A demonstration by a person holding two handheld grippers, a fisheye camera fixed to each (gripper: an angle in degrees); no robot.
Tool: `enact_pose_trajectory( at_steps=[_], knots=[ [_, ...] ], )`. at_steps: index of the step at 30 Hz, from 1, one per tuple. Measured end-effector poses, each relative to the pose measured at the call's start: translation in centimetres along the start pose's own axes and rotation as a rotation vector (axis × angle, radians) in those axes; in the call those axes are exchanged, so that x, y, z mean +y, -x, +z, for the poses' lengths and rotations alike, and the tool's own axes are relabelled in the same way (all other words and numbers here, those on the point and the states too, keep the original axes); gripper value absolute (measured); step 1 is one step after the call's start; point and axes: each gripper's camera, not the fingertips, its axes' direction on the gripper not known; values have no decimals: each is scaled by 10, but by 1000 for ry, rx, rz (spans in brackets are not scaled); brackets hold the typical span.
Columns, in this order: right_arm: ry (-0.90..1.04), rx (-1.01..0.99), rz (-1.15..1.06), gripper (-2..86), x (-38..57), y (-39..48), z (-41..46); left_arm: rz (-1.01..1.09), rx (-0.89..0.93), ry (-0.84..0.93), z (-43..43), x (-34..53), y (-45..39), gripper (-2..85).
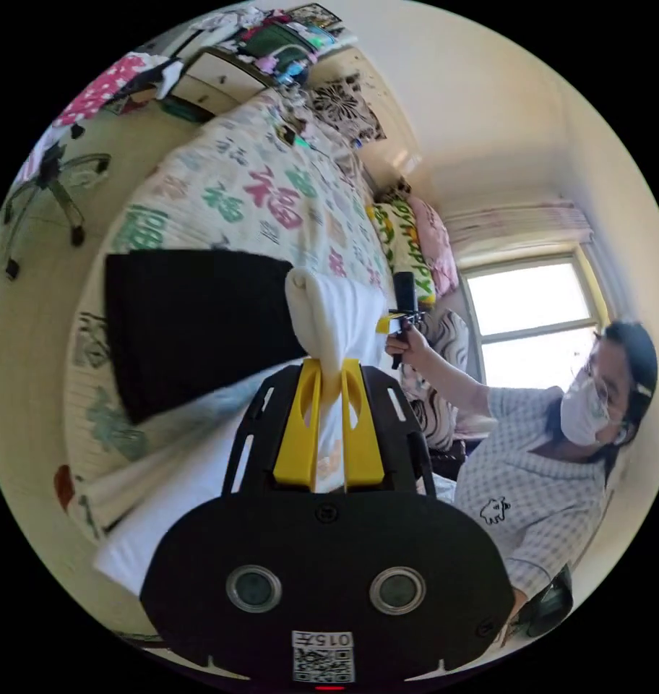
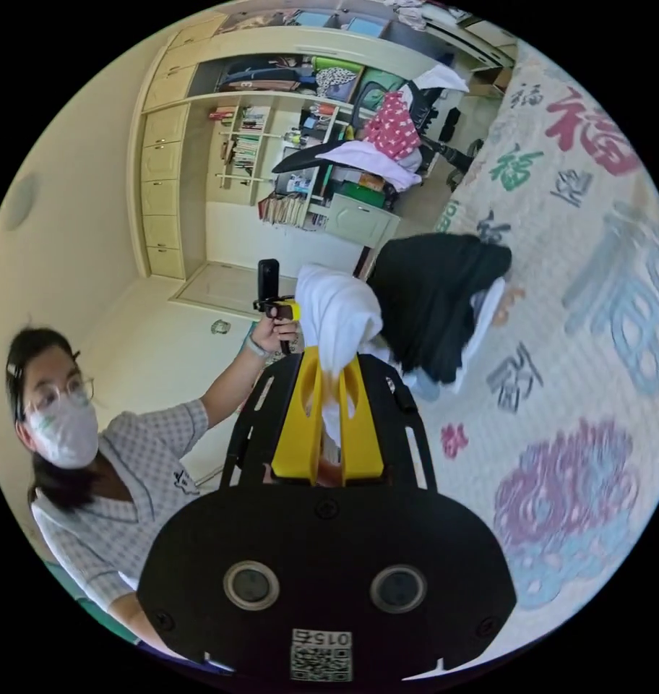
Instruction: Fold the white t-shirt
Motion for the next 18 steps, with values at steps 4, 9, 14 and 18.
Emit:
enact_pose_trajectory(
  at_steps=[4, 9, 14, 18],
  knots=[
    [77, 105, 116, 39, -59, -39, 43, -102, -132, 56, -9, -18, 33, 53],
    [87, 187, 150, 70, -54, -47, 47, -92, -353, -47, -34, 27, 8, 63],
    [238, 366, -62, 87, -9, 17, 69, 4, -539, -83, -43, 137, -74, 126],
    [392, 397, -182, 106, 21, 46, 162, -86, -735, -79, -19, 220, -121, 148]
  ],
)
